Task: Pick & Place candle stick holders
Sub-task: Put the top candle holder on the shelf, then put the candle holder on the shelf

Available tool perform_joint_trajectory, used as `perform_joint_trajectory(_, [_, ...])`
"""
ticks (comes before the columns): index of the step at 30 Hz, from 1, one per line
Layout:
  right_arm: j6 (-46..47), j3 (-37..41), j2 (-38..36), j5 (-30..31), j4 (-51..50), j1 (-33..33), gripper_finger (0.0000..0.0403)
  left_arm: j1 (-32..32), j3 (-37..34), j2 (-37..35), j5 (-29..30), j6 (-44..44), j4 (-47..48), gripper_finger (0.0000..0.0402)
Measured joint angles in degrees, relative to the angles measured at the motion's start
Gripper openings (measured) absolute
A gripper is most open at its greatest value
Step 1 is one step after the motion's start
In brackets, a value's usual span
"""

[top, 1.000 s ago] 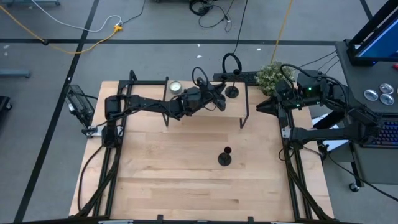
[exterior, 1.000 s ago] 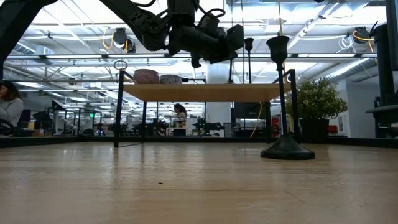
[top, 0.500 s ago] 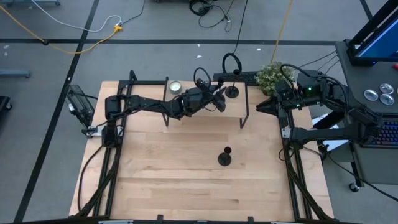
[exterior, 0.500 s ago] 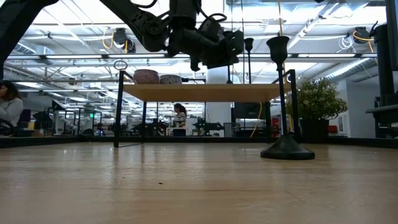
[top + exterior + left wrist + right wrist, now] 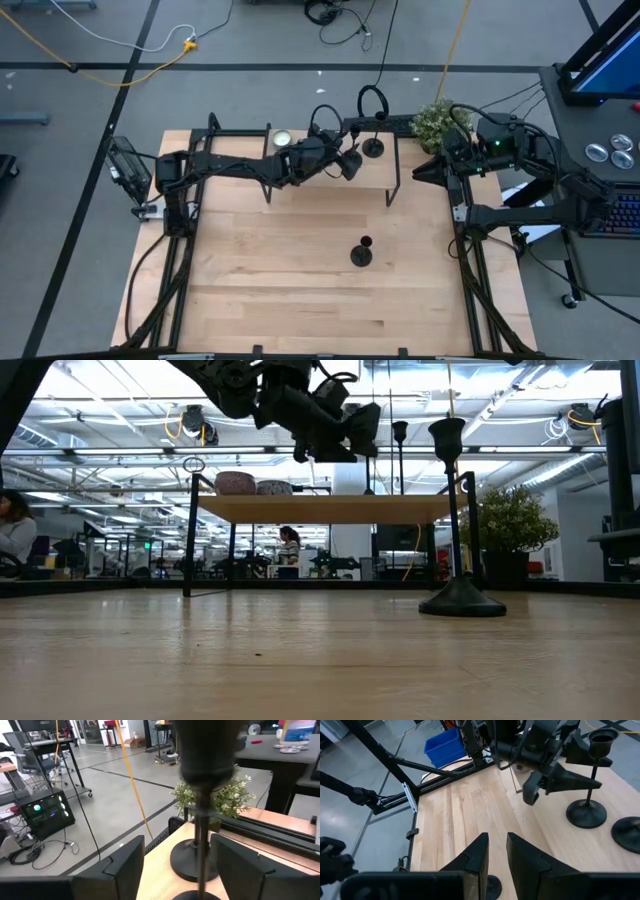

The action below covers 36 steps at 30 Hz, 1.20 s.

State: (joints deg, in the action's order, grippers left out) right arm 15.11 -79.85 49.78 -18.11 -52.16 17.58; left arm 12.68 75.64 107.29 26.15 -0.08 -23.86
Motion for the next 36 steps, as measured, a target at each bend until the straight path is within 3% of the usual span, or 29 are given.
perform_joint_trajectory(7, [-1.29, 0.0, 0.86, -0.13, -0.44, 0.0, 0.0059, -0.45, 0.0, -4.38, 0.0, 1.62, 9.79, 0.0263])
perform_joint_trajectory(13, [-2.15, 2.34, 2.01, -0.53, 0.41, -0.04, 0.0059, -1.43, -0.02, -9.99, -0.04, 0.3, 19.82, 0.0267])
perform_joint_trajectory(18, [-6.43, 6.14, 3.36, -6.81, 2.25, -0.6, 0.0059, -3.63, 0.0, -15.26, -0.69, -4.25, 28.66, 0.0267])
perform_joint_trajectory(24, [-9.61, 8.02, 9.33, -6.87, 2.2, -7.92, 0.0059, -7.79, -0.02, -22.08, -0.8, -10.78, 40.08, 0.0267])
perform_joint_trajectory(29, [-12.26, 8.02, 15.28, -4.15, 1.91, -14.91, 0.0062, -12.12, -0.06, -25.51, -0.63, -10.82, 44.43, 0.0267])
perform_joint_trajectory(36, [-12.25, 7.9, 21.28, -0.27, 1.87, -19.53, 0.0092, -15.93, -1.48, -26.84, 1.81, -13.26, 47.96, 0.0267])
